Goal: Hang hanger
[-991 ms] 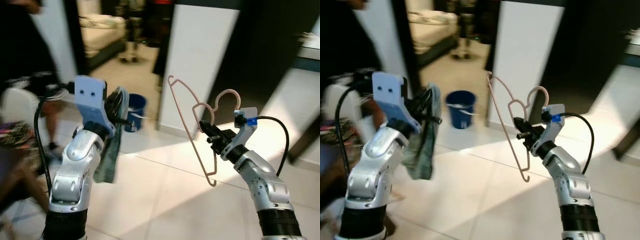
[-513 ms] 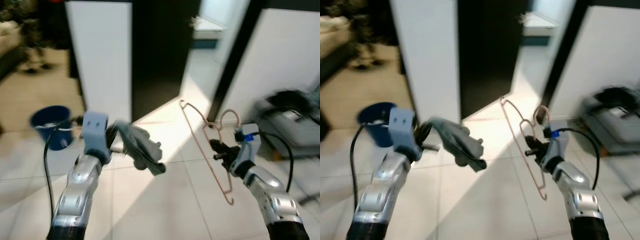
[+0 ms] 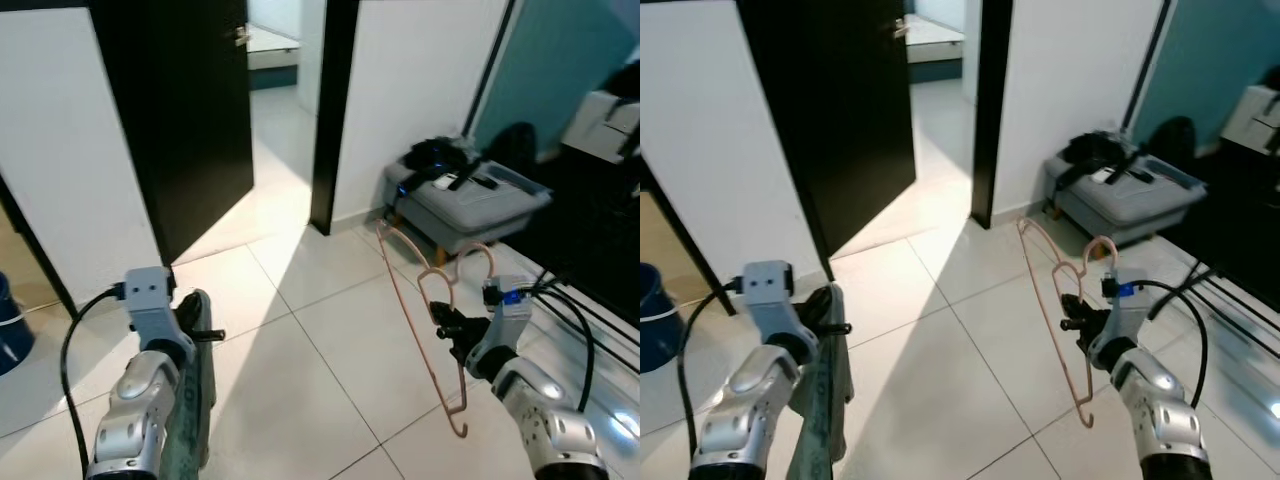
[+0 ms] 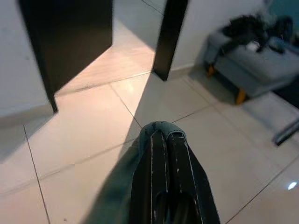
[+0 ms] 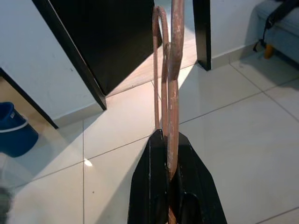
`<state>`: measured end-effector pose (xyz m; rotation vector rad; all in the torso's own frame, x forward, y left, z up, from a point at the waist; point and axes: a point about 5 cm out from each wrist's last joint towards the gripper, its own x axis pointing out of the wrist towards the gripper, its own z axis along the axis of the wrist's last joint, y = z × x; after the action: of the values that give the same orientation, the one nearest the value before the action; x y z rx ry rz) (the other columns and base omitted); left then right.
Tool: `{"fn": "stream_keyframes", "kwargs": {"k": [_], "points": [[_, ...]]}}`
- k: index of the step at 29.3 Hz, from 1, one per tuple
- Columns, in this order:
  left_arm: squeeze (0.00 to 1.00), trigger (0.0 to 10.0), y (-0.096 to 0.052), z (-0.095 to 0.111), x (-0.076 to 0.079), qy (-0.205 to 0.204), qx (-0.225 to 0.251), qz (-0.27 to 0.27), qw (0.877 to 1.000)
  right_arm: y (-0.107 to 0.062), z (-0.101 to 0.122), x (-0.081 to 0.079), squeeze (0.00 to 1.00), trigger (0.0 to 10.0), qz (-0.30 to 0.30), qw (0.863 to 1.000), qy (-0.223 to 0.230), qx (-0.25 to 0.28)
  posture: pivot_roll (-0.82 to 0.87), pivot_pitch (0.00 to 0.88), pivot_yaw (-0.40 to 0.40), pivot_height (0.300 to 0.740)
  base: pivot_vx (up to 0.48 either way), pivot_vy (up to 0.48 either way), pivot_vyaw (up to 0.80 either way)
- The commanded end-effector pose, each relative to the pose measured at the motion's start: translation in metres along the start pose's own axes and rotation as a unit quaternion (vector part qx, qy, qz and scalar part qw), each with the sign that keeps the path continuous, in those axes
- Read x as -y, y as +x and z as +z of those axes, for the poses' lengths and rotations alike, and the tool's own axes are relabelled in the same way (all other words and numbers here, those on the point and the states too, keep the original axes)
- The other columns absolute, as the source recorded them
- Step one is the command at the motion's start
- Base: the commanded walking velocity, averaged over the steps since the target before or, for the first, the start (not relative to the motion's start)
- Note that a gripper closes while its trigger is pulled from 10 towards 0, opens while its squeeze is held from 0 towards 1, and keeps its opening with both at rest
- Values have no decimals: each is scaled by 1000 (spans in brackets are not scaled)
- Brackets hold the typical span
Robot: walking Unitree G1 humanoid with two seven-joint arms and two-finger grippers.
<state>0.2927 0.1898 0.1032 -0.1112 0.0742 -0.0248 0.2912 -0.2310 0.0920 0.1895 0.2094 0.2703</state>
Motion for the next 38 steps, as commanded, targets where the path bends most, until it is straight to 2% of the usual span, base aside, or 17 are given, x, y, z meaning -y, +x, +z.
{"fn": "stream_keyframes", "kwargs": {"k": [1,5,6,7,8,10,11,12,13,17,21,26,32,34,35,36,38], "points": [[0,10000,6,14,5,33,26,-20,999,0,2,-4,0,10000,13,1000,-3,11,-105,0,-17,731,0,0,-800],[0,10000,11,26,10,59,42,-42,996,0,4,-8,0,10000,28,999,-5,14,-100,0,-17,731,0,0,-800],[0,10000,16,40,16,79,62,-64,993,0,6,-13,0,10000,49,999,2,18,-95,0,-11,731,0,0,-800],[0,10000,16,40,16,79,62,-64,993,0,6,-13,0,10000,49,999,2,18,-95,0,-11,731,0,0,-800],[0,10000,23,58,21,99,86,-84,988,1,10,-19,0,10000,76,997,9,25,-92,0,-7,731,0,0,-800],[0,10000,23,58,21,99,86,-84,988,1,10,-19,0,10000,76,997,9,25,-92,0,-7,731,0,0,-800],[0,10000,34,95,32,147,138,-119,972,1,28,-36,0,10000,142,988,18,49,-96,0,5,731,0,0,-800],[0,10000,39,113,37,175,161,-131,963,0,40,-44,0,10000,172,983,20,64,-103,0,17,731,0,0,-800],[0,10000,39,113,37,175,161,-131,963,0,40,-44,0,10000,172,983,20,64,-103,0,17,731,0,0,-800],[0,10000,49,144,46,255,195,-150,935,-9,71,-60,0,10000,244,964,16,102,-118,0,40,731,0,0,-742],[0,10000,51,152,48,263,204,-149,931,-17,88,-67,0,10000,277,954,-1,118,-132,0,54,731,0,0,-284],[0,10000,52,155,50,277,202,-146,928,-28,94,-78,0,10000,320,941,-45,103,-137,0,60,731,0,0,0],[0,10000,53,156,49,284,198,-139,928,-33,94,-83,0,10000,341,934,-67,88,-136,0,62,731,0,0,0],[0,10000,59,147,42,279,151,-118,941,-52,87,-96,0,10000,409,904,-121,22,-130,0,64,731,0,0,0],[0,10000,59,147,42,279,151,-118,941,-52,87,-96,0,10000,409,904,-121,22,-130,0,64,731,0,0,0],[0,10000,60,140,38,277,124,-108,947,-58,83,-98,0,10000,424,895,-139,-6,-128,0,62,731,0,0,0],[0,10000,61,134,35,268,104,-101,952,-59,81,-96,0,10000,419,895,-154,-27,-129,0,63,731,0,0,0]]}}
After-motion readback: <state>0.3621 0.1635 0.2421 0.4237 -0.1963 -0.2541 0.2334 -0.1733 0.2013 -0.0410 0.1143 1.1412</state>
